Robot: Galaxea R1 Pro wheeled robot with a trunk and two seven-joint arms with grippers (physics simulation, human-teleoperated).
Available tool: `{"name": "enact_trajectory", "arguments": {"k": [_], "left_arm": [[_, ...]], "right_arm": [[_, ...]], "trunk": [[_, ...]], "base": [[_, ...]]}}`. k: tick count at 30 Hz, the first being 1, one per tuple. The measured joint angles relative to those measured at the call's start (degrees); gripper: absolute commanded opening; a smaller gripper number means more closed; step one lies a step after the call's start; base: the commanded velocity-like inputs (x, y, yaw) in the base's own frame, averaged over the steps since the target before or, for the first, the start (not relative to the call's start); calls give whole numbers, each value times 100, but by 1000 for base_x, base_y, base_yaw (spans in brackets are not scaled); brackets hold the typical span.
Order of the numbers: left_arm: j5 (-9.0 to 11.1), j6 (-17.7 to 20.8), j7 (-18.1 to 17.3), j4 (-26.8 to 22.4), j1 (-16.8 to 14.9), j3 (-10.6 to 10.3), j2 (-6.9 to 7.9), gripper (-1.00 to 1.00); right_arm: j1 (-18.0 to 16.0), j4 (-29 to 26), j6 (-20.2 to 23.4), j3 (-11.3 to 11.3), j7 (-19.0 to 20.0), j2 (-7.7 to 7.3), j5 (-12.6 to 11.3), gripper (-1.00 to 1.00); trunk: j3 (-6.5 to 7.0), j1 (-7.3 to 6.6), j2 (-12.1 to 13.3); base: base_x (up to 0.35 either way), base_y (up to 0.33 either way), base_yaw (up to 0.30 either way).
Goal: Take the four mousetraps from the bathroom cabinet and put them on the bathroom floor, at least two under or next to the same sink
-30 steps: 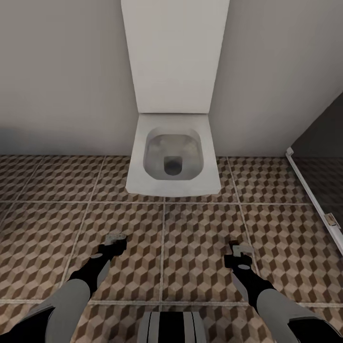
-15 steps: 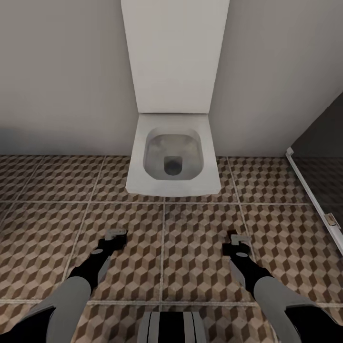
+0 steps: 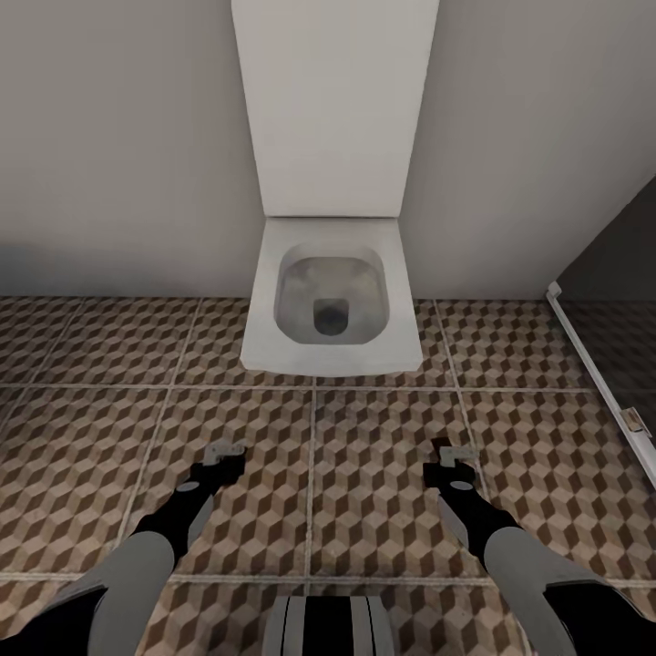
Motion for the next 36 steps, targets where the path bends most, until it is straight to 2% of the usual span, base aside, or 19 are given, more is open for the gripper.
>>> {"name": "enact_trajectory", "arguments": {"k": [14, 25, 36], "left_arm": [[2, 12, 11, -49, 0, -50, -37, -100], [2, 35, 58, -48, 0, -47, -151, -100], [7, 41, 85, -50, 0, -43, -159, -100]], "right_arm": [[-1, -1, -18, -4, 3, -1, -4, -100], [-3, 1, 31, -4, -33, -1, 0, -100], [-3, -7, 8, 2, -41, -1, 11, -100]], "trunk": [[0, 0, 0], [0, 0, 0], [0, 0, 0]], "base": [[-23, 0, 0], [-2, 0, 0], [0, 0, 0]]}}
